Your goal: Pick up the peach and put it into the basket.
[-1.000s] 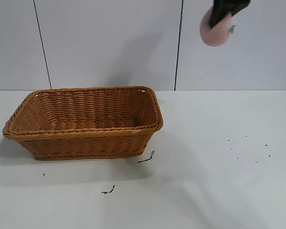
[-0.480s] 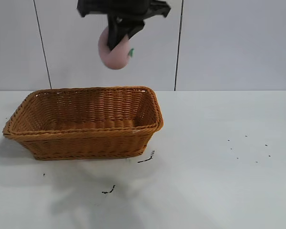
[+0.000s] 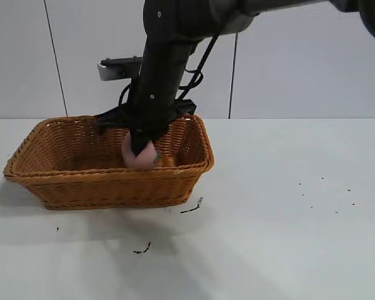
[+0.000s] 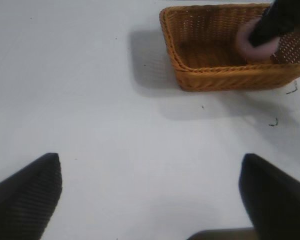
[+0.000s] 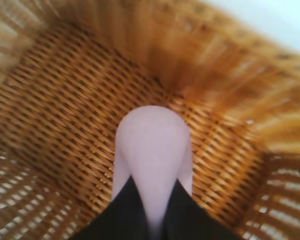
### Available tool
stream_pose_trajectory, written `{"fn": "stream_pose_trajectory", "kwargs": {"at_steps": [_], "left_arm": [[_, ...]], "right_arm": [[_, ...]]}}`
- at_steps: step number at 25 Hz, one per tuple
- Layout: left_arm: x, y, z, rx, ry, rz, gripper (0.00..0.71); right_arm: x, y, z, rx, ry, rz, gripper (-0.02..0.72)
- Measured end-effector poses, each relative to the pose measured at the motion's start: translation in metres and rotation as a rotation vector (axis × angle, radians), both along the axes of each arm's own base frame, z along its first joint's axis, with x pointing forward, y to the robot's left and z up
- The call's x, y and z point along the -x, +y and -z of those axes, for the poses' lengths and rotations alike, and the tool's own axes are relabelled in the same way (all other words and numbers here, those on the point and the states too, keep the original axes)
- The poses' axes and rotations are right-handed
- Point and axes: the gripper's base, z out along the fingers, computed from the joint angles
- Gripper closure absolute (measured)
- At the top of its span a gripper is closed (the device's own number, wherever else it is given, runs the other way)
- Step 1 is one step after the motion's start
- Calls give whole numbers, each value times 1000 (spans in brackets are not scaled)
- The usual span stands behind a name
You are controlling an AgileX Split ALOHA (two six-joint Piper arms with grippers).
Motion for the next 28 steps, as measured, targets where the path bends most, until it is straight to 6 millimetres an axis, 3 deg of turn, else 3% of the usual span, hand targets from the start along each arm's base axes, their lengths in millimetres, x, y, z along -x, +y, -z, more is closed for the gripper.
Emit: {"fn": "stream_pose_trajectory", "kwargs": {"at_steps": [4,10,14,18,24,28], "left_arm": [[0,0,0,0,0,0,17],[0,0,0,0,0,0,17],[0,0,0,0,0,0,17],[0,0,0,0,0,0,17],[0,0,0,0,0,0,17],[0,0,0,0,0,0,17]], "right_arm": [[-3,2,-27,-5,-15,-12,24],[-5,0,-83,-23,-78,-15,16],[-13,-19,-100,-16,-108,20,12],[-35,-65,-98,14,-74,118,8],[-75,-174,-97,36,-67,341,8],[-87,-234,-97,40,-65,458,8]]}}
